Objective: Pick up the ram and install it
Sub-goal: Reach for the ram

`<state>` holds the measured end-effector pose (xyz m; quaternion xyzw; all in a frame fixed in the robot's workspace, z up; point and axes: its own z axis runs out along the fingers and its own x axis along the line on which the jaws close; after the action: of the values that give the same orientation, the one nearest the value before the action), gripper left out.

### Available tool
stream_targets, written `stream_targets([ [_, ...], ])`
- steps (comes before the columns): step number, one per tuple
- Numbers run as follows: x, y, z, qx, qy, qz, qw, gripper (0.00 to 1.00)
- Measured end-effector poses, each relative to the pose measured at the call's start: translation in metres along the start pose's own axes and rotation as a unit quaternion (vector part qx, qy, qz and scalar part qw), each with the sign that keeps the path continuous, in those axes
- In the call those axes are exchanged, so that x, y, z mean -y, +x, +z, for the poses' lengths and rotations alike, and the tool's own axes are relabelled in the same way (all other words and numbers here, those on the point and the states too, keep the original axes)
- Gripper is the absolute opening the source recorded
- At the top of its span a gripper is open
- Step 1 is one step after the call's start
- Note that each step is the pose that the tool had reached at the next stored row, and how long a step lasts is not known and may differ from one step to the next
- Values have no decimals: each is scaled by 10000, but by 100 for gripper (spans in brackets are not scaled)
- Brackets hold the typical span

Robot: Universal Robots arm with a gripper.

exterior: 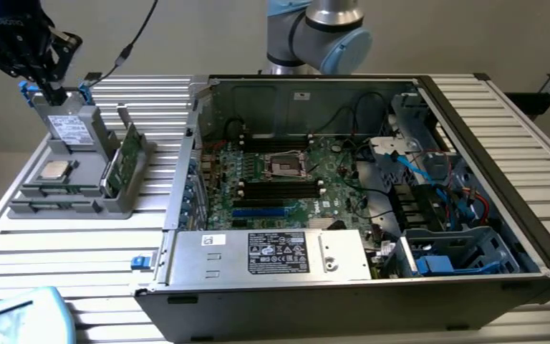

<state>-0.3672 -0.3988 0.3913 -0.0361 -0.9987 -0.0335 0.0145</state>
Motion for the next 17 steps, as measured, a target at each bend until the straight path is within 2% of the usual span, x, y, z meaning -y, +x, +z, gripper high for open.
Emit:
stream_targets([
  [4,9,101,16,-68,6,-16,10000,11],
  [7,17,181,31,-108,9,-28,9999,11],
  [11,32,269,49,-144,13,-57,9999,11],
  [17,105,328,73,-193,17,-94,9998,11],
])
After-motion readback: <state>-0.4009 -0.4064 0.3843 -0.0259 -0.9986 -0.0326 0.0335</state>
